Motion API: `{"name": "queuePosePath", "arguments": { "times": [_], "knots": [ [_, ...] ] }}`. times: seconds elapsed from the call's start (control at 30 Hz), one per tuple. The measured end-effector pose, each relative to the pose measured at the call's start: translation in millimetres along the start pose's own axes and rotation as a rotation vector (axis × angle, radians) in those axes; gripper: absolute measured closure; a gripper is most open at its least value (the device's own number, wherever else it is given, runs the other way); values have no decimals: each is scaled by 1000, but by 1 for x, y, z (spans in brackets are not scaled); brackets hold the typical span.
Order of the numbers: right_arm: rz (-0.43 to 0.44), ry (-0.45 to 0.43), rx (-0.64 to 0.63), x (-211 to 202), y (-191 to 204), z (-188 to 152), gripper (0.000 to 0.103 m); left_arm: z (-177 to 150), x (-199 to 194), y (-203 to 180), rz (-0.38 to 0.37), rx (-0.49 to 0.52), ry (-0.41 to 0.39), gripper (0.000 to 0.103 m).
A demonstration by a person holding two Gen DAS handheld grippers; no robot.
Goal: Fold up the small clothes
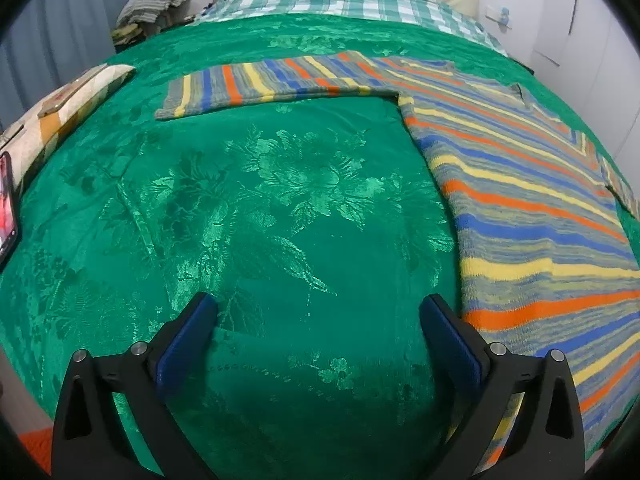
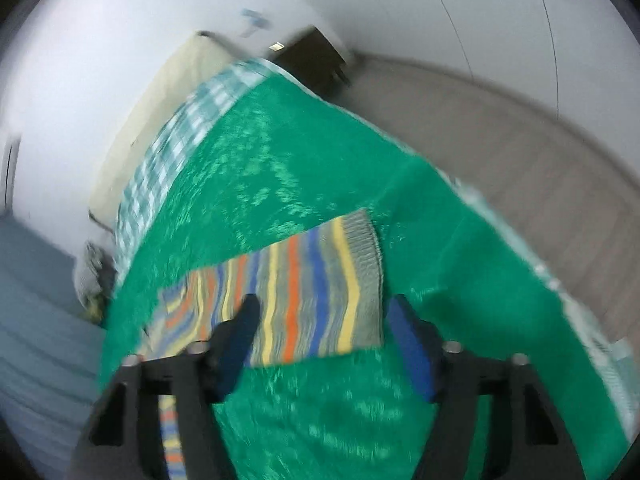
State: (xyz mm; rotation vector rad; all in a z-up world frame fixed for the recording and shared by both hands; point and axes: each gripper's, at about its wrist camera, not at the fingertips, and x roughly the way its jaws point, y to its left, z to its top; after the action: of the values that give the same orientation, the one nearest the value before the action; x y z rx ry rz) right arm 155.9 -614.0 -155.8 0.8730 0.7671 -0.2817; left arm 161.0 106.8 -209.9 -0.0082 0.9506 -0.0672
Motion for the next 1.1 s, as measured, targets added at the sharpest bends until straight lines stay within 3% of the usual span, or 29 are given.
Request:
{"name": "queuePosePath", "arguments": {
  "times": [0.13, 0.23, 0.3, 0.33, 0.37, 0.5, 0.6, 0.7, 0.87, 1.0, 1.1],
  "knots": [
    [-57, 41, -16, 30, 1, 9, 42, 0, 1, -2, 7, 7, -3, 0],
    [-127, 106, -37, 55, 1, 9, 52, -1, 2, -2, 9, 12, -5, 0],
    [-167, 117, -21, 65, -1, 7, 66, -1, 2, -3, 14, 15, -7, 0],
    [-173, 125, -40, 68, 1, 6, 89, -1, 2, -3, 16, 15, -7, 0],
    [-169, 146, -62, 72, 2, 7, 101, -1, 3, -3, 18, 15, -7, 0],
    [-354, 101, -236, 63, 27, 9, 102, 0, 2, -3, 15, 14, -5, 0],
    [-392, 93, -259, 56, 40, 10, 102, 1, 2, -2, 11, 14, -1, 0],
    [-308, 35, -287, 38, 69, 15, 101, 1, 2, -2, 9, 12, 3, 0],
    [-88, -23, -441, 0, 175, 6, 101, 3, 3, -1, 5, 10, 15, 0],
    [89, 14, -598, 1, 278, -26, 101, 4, 3, 0, -3, 8, 22, 0],
    [152, 53, -664, 25, 335, -57, 101, 3, 2, 2, -11, 5, 23, 0]
  ]
}}
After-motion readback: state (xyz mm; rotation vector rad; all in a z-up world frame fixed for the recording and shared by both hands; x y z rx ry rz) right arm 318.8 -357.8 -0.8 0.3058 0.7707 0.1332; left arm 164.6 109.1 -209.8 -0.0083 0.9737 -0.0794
